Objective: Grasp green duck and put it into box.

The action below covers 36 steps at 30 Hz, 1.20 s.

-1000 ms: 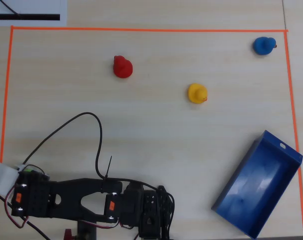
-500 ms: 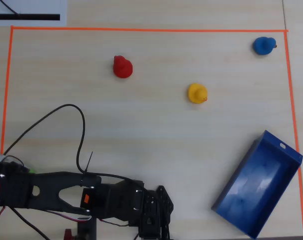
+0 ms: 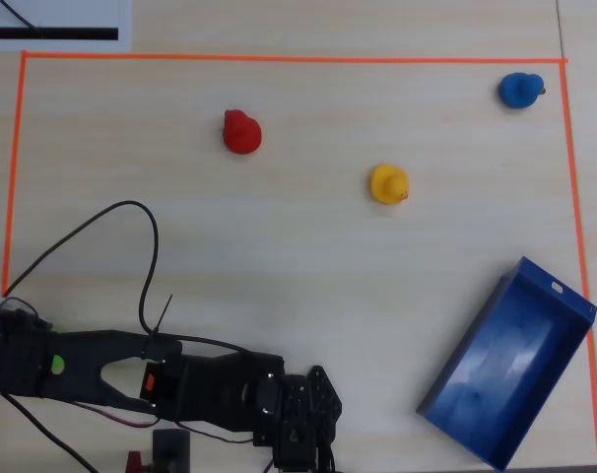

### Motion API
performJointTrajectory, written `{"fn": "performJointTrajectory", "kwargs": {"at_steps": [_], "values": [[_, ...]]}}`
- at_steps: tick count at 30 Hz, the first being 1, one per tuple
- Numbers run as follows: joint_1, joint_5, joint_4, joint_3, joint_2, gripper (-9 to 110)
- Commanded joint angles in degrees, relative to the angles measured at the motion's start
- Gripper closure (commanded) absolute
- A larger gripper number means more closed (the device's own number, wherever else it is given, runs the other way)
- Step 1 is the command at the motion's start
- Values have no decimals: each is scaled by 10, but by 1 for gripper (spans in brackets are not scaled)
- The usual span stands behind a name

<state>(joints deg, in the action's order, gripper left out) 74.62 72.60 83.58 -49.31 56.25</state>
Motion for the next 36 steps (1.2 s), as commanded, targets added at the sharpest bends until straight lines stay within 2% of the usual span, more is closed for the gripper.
{"fn": "performJointTrajectory", "kwargs": {"at_steps": [1, 27, 30, 33, 36], "values": [[-18, 8, 1, 38, -2, 73], [-15, -45, -18, 83, -62, 75], [-14, -48, -17, 86, -65, 82], [-14, -56, -17, 95, -69, 101], [-14, -57, -11, 98, -69, 101]]}}
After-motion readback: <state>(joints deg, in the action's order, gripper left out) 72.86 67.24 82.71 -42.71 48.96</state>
